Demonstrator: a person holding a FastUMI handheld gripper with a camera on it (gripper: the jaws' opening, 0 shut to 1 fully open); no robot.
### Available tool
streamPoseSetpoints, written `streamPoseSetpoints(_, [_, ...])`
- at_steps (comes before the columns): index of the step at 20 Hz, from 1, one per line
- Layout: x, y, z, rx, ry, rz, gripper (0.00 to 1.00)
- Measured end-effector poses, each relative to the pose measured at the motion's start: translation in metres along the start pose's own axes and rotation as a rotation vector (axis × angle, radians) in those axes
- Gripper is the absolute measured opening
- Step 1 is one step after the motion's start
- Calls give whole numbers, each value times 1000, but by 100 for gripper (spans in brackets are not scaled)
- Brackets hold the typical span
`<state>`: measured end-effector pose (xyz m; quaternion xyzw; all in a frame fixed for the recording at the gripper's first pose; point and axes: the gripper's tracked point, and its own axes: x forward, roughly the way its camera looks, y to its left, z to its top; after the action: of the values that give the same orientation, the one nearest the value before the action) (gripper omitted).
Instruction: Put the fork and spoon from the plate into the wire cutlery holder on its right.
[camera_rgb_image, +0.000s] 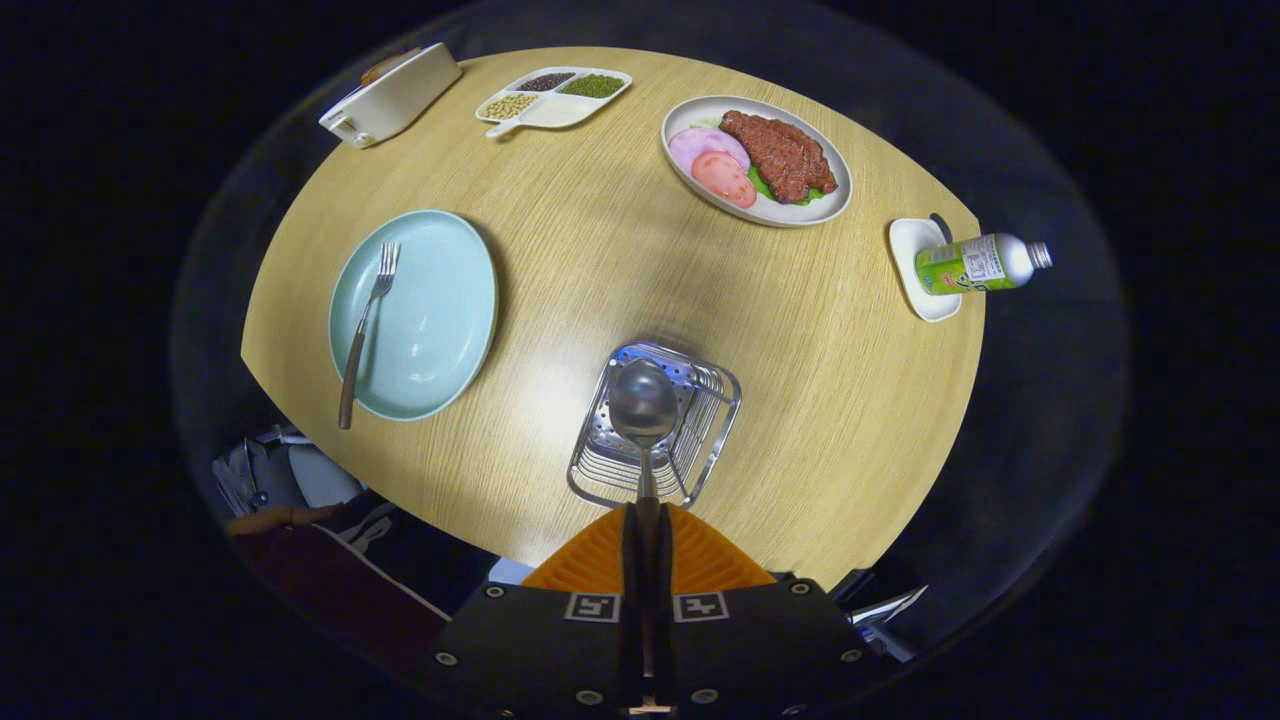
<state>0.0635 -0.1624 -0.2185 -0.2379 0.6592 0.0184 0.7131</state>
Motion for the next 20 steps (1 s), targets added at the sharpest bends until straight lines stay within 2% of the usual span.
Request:
streamPoseSetpoints(7, [13, 4, 4, -3, 66, 29, 7])
streamPoseSetpoints(11, [8, 9, 7, 9, 59, 53, 13])
streamPoseSetpoints(13, [4, 10, 7, 13, 41, 58, 23])
streamPoseSetpoints(15, [-6, 6, 14, 32, -20, 42, 43])
streamPoseSetpoints(16, [-13, 5, 18, 39, -56, 35, 60])
streamPoseSetpoints(17, [-25, 9, 24, 51, -103, 40, 68])
streamPoseSetpoints(18, [-35, 16, 31, 69, -149, 48, 83])
streamPoseSetpoints(20, [-57, 33, 47, 142, -258, 70, 100])
